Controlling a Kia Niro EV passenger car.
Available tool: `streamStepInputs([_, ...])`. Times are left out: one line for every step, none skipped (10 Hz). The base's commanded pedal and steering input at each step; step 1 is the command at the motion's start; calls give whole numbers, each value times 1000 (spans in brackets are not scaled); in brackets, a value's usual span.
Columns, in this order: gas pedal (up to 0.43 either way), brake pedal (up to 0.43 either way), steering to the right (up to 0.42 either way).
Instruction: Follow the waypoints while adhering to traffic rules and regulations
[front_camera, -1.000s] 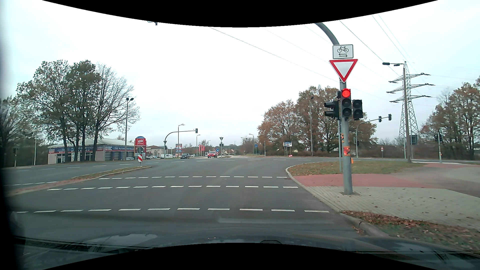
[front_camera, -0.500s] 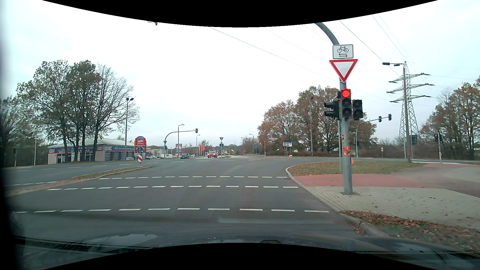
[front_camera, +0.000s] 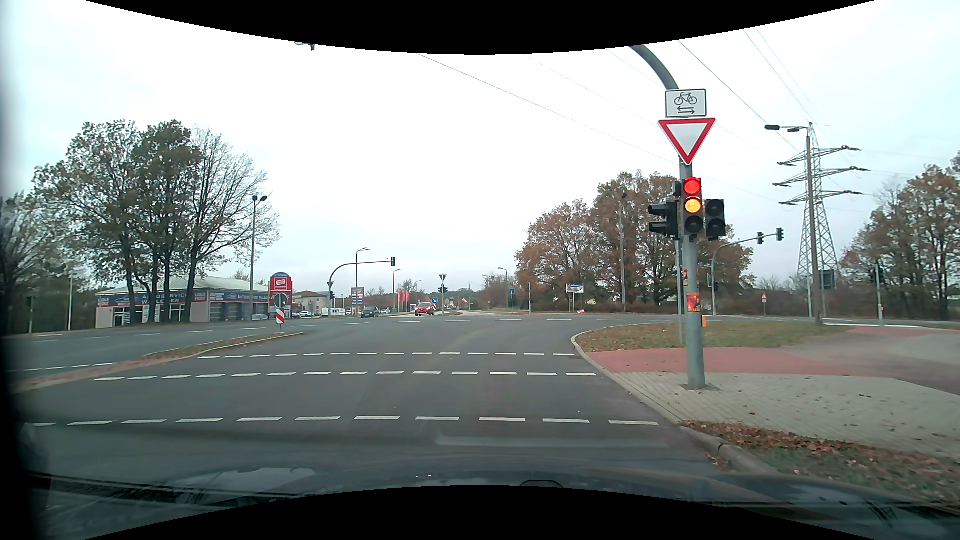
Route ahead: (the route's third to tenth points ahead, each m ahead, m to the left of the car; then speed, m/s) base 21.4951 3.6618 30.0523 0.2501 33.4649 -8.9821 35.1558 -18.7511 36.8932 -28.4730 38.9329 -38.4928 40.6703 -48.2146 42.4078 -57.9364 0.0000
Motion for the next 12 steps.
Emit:
streamStepInputs([0, 0, -5])
streamStepInputs([0, 0, -5])
streamStepInputs([8, 0, -5])
streamStepInputs([150, 0, -5])
streamStepInputs([177, 0, -5])
streamStepInputs([209, 0, -5])
streamStepInputs([240, 0, -5])
streamStepInputs([268, 0, -5])
streamStepInputs([287, 0, -5])
streamStepInputs([319, 0, -5])
streamStepInputs([350, 0, -6])
streamStepInputs([350, 0, -6])
